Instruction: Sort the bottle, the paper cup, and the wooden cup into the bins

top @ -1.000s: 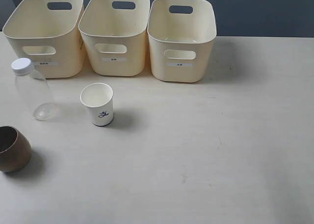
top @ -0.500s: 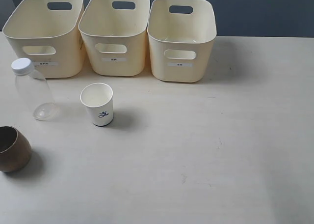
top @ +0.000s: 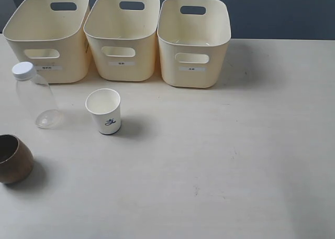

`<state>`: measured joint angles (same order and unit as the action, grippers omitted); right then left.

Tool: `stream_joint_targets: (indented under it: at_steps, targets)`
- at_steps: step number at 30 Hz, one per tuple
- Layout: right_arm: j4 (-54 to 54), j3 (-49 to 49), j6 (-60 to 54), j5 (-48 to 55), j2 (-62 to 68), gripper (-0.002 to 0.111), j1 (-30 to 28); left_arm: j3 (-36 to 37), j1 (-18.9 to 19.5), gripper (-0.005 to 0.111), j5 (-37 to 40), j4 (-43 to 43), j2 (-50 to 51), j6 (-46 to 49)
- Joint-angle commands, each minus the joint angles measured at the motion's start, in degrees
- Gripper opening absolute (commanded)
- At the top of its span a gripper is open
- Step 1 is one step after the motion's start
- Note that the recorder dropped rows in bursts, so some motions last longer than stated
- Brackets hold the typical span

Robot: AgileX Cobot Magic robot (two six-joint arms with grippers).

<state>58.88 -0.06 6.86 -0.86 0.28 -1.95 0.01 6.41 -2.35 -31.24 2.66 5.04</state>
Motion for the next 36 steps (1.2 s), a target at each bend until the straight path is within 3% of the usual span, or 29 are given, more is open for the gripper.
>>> stream_joint_targets:
  at_steps: [1, 12, 19, 24, 36]
  targets:
    - [1.9, 0.1, -0.2, 1.5, -0.3, -0.001, 0.3, 0.0, -0.2, 0.0, -0.7, -1.3, -0.2, -0.1]
    - [0.5, 0.1, -4.3, 7.8, -0.3, -0.001, 0.3, 0.0, -0.2, 0.0, -0.7, -1.7, -0.2, -0.1]
    - [1.2, -3.7, -31.3, 17.6, -0.3, -0.001, 0.3, 0.0, -0.2, 0.0, 0.0, -3.1, -0.2, -0.6]
    - [12.0, -12.0, -54.7, 24.4, 0.5, -0.001, 0.3, 0.0, -0.2, 0.0, 0.6, -3.9, -0.2, -0.6]
    - [18.6, -36.0, -82.4, 43.5, 36.0, -0.001, 0.4, 0.0, -2.0, 0.0, 2.8, -2.2, -0.2, 0.0]
